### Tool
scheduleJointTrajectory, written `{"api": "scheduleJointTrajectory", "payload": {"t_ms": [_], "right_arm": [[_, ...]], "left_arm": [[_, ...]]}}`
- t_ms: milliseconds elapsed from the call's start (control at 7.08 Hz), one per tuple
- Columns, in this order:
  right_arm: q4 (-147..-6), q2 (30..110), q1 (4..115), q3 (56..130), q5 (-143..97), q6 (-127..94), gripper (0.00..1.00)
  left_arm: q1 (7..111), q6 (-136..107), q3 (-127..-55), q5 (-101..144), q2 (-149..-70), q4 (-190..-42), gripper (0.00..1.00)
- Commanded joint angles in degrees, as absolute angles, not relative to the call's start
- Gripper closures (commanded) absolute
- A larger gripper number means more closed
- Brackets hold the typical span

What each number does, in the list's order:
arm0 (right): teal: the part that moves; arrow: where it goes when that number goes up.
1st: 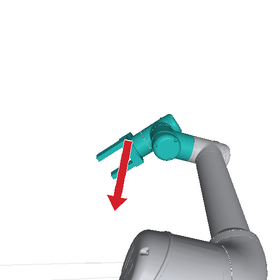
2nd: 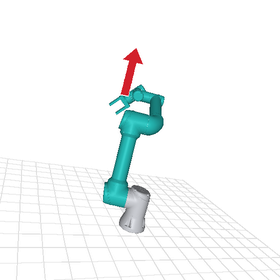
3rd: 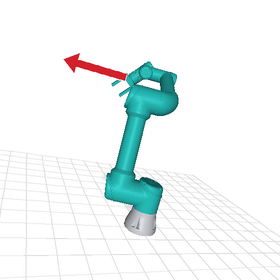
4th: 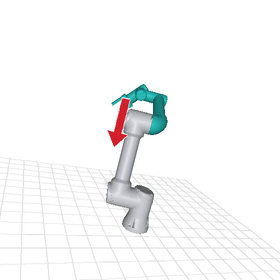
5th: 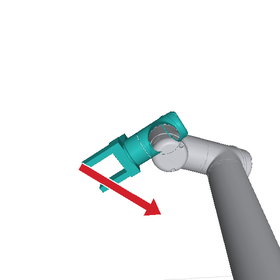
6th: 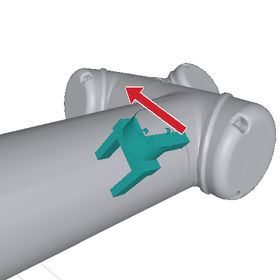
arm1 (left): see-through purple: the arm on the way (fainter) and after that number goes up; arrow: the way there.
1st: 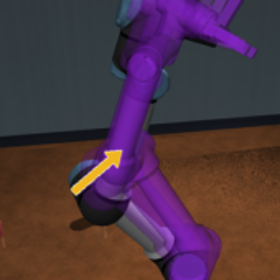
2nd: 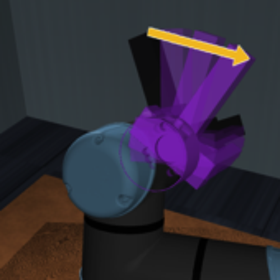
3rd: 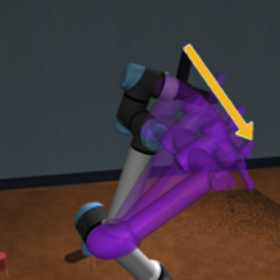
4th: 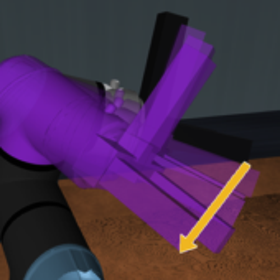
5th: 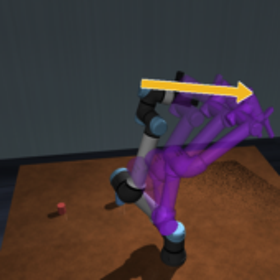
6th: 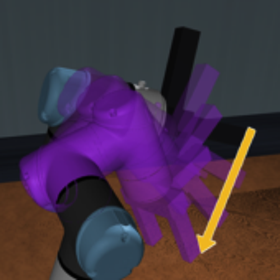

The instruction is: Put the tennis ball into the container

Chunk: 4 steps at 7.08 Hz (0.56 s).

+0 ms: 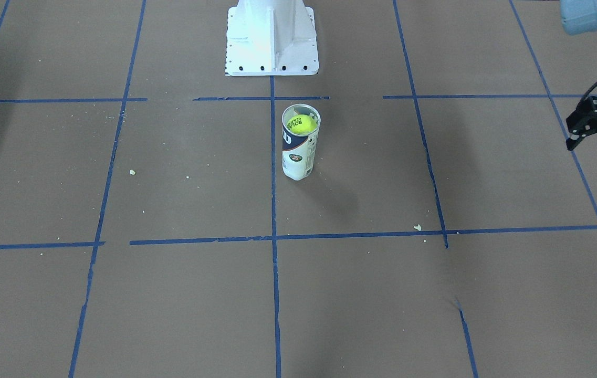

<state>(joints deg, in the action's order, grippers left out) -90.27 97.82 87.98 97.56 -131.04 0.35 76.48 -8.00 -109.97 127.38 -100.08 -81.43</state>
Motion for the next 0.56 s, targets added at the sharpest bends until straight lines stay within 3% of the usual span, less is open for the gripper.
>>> {"api": "scheduleJointTrajectory", "payload": {"t_ms": [0,424], "right_arm": [[-90.3,97.8,88.0,97.6,-131.0,0.4,0.00],[-90.3,97.8,88.0,97.6,-131.0,0.4,0.00]], "left_arm": [[82.8,1.6,-103.7,127.8,-92.5,-90.4,0.00],[89.5,11.7,-100.0,131.6,-83.0,-94.8,0.00]]}}
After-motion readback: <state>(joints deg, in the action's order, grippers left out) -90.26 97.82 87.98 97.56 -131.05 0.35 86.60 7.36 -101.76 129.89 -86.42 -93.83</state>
